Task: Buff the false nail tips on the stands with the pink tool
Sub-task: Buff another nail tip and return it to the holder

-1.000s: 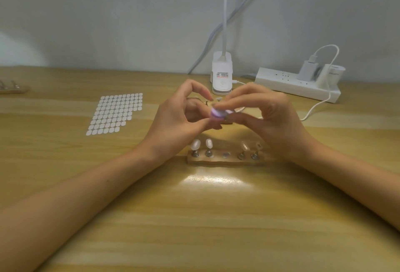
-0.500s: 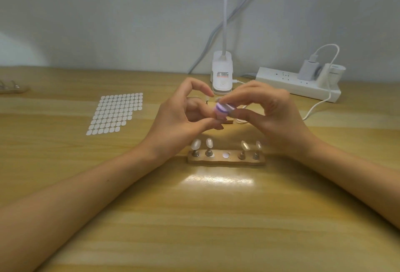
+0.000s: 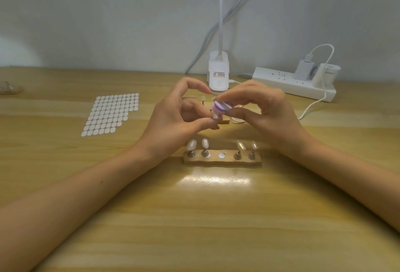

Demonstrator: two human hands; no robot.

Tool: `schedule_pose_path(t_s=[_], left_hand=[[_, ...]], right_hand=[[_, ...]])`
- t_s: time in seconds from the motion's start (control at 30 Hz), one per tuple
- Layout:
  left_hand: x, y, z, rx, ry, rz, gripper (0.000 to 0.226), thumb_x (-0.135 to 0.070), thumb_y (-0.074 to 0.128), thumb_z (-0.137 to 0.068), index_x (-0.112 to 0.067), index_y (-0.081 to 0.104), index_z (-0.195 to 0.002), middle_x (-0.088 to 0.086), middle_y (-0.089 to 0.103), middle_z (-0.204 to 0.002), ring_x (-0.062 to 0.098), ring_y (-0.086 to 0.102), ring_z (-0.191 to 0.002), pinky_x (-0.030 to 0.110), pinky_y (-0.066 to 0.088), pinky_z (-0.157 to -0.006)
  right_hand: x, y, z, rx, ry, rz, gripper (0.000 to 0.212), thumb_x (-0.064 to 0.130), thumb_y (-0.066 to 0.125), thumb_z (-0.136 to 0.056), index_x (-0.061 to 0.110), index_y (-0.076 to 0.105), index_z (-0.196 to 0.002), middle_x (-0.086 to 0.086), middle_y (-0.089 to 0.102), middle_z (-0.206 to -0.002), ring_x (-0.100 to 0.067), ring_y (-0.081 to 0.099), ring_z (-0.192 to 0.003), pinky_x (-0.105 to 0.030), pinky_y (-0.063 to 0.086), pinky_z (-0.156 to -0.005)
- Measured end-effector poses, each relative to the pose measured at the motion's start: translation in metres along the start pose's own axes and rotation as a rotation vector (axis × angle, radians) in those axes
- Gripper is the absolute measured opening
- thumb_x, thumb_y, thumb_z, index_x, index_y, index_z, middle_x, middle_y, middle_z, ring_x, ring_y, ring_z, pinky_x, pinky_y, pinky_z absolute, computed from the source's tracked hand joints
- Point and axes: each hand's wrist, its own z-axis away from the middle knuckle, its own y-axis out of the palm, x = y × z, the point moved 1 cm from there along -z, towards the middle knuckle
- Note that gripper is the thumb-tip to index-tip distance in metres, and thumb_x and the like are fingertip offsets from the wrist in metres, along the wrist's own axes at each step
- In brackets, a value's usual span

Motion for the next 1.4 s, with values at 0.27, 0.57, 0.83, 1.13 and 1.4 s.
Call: schedule_pose_path(t_s=[0.27,0.57,0.83,1.13,1.4], left_hand=[[-0.001,0.000,0.001,0.004,0.011,0.012,0.048,-0.012,0.081,-0.078,-0.011,0.053,-0.118,0.008,0.077,-0.080,0.021,0.077,-0.081,0.025,0.059,-0.077],[0.000,0.000,0.001,0.004,0.025,-0.002,0.046,-0.013,0.081,-0.080,-0.013,0.053,-0.117,0.007,0.077,-0.079,0.023,0.077,-0.080,0.033,0.061,-0.079],[-0.001,0.000,0.001,-0.007,0.017,-0.024,0.044,-0.010,0.080,-0.082,-0.015,0.053,-0.116,0.007,0.077,-0.078,0.023,0.076,-0.077,0.034,0.061,-0.079],[-0.001,0.001,0.002,-0.008,0.027,-0.089,0.049,-0.003,0.081,-0.081,-0.017,0.054,-0.119,0.002,0.078,-0.081,0.017,0.077,-0.081,0.038,0.060,-0.087],[-0.003,0.000,0.003,-0.012,0.042,-0.087,0.047,-0.003,0.080,-0.083,-0.016,0.053,-0.118,0.003,0.078,-0.080,0.017,0.077,-0.077,0.024,0.059,-0.077]], right_hand=[[0.002,0.000,0.001,0.012,-0.011,0.012,0.021,0.007,0.074,-0.086,0.012,0.075,-0.106,-0.009,0.070,-0.100,-0.020,0.067,-0.094,-0.043,0.054,-0.083],[0.009,0.002,0.001,0.052,-0.087,0.068,0.023,0.013,0.073,-0.085,0.009,0.076,-0.107,-0.010,0.068,-0.098,-0.021,0.065,-0.091,-0.037,0.054,-0.081],[0.007,-0.001,0.000,0.054,-0.181,0.138,0.025,0.015,0.070,-0.086,0.006,0.075,-0.109,-0.011,0.068,-0.099,-0.019,0.066,-0.092,-0.031,0.055,-0.082],[0.005,-0.002,0.000,0.012,-0.087,0.066,0.024,0.014,0.068,-0.088,0.010,0.074,-0.111,-0.009,0.068,-0.101,-0.017,0.066,-0.096,-0.036,0.055,-0.083],[0.006,0.000,0.000,0.004,-0.067,0.063,0.024,0.012,0.068,-0.088,0.009,0.074,-0.112,-0.009,0.069,-0.101,-0.018,0.066,-0.096,-0.036,0.055,-0.084]])
